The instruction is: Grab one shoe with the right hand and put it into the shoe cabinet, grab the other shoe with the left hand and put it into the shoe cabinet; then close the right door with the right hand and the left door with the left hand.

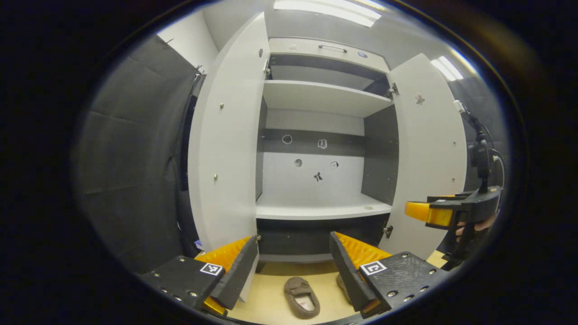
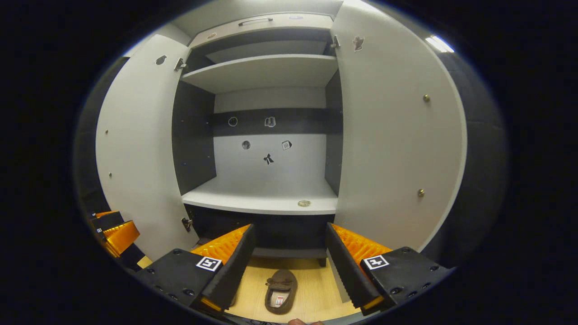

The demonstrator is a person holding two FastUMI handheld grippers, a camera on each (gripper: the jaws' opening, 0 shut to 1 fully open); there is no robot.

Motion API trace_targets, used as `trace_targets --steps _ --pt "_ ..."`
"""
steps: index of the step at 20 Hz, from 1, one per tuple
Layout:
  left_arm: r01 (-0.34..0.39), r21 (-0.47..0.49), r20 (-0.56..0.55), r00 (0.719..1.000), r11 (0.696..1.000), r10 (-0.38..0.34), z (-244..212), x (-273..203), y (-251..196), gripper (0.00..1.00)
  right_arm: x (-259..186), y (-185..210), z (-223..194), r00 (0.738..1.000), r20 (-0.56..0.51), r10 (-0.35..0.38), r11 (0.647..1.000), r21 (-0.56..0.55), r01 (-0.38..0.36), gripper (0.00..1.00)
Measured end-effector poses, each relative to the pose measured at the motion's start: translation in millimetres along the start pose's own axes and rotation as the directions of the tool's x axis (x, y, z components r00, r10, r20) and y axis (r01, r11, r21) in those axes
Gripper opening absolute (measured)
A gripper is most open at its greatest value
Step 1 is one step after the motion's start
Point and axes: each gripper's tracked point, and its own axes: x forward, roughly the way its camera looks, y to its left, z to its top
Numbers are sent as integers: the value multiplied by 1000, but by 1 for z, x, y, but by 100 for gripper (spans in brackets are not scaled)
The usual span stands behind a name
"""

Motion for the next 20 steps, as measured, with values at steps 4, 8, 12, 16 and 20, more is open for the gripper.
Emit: trace_targets --steps 4,8,12,16,20 --pt "-2 -17 -31 1000 1000 2 -15 -7 3 99 18 24 -33 993 -83 80 997 23 -79 98" --pt "5 7 -64 998 1000 -4 -28 -12 6 94 31 39 -85 970 -216 112 993 69 -100 98" --pt "9 10 -90 996 1000 -8 -40 -14 11 96 41 48 -138 929 -345 132 989 102 -103 98" --pt "21 -6 -113 993 1000 -21 -52 -13 10 94 51 60 -191 884 -441 151 987 118 -109 98" --pt "35 14 -128 991 999 -33 -62 -7 5 98 67 75 -234 841 -514 168 985 125 -120 98"
